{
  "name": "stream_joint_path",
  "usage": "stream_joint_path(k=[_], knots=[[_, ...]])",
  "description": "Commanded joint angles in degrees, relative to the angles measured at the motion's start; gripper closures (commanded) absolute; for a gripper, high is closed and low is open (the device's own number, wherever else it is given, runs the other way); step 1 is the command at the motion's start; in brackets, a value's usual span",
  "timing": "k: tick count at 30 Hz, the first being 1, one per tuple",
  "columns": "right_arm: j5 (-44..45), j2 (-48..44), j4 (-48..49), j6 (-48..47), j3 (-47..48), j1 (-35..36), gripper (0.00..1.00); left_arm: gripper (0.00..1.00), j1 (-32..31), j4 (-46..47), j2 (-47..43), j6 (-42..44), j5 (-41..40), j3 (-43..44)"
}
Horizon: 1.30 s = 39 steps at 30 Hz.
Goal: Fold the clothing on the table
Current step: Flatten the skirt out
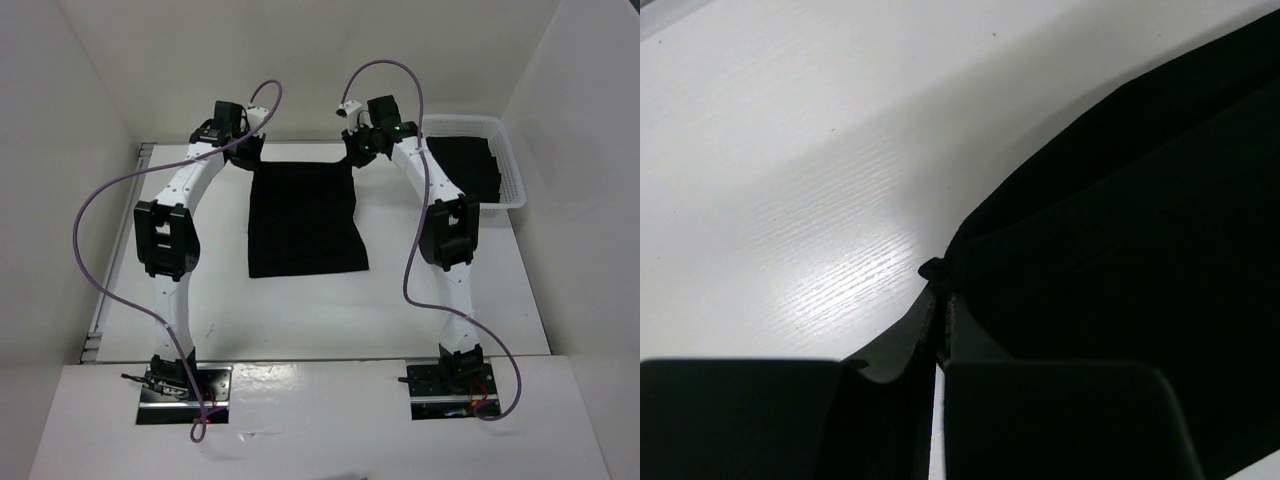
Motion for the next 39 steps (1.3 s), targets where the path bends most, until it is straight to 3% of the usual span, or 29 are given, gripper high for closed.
stream_joint_path(k=[1,11,18,27,39], knots=[[2.8,0.9,2.7,0.5,3.1,0.5,1.00,1.00,0.9,1.0,1.9,0.9,-0.6,3.0],[-0.1,-1.7,-0.9,-1.9,3.9,-1.3,1.00,1.00,1.5,0.5,-1.7,2.1,1.8,-1.5],[-2.9,-7.9,-6.4,-8.5,-3.7,-1.3,1.00,1.00,2.0,-2.0,-10.8,5.9,5.5,-8.6],[-2.9,-21.2,-5.9,-12.7,-19.7,-1.3,1.00,1.00,2.0,-6.0,-24.1,13.1,8.2,-22.5],[-3.5,-26.4,-20.6,-22.5,-24.4,0.7,1.00,0.99,2.0,-15.0,-34.4,23.0,9.1,-34.9]])
